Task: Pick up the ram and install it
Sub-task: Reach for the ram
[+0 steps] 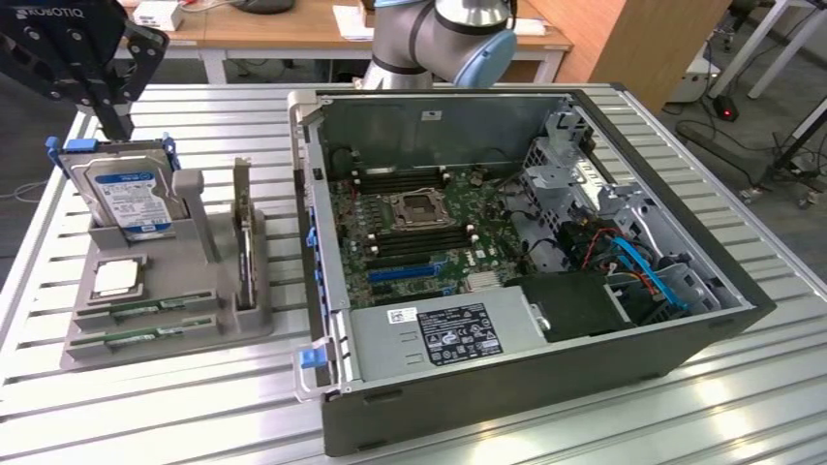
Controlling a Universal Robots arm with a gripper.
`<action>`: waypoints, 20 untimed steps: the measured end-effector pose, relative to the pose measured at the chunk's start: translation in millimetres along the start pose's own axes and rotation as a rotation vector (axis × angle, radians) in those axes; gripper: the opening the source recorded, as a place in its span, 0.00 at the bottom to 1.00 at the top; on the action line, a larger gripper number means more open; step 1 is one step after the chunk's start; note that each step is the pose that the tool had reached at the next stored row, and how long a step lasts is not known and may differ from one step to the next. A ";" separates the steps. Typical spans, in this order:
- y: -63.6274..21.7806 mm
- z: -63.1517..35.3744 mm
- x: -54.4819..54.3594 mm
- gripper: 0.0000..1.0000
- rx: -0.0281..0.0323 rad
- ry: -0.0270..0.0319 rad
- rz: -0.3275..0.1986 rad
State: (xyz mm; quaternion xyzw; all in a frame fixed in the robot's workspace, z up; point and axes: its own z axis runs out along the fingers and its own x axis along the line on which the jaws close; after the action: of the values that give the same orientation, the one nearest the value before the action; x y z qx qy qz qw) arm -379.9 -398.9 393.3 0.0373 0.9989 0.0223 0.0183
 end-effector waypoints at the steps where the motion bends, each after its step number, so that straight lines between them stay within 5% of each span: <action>1: 0.0 0.0 0.0 0.09 -0.0001 -0.0001 0.000; 20: -10.4 -0.5 -0.6 0.09 0.0000 0.0000 0.000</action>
State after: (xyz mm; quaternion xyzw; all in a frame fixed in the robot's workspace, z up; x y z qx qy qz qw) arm -380.1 -409.3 393.3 0.0373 0.9989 0.0223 0.0183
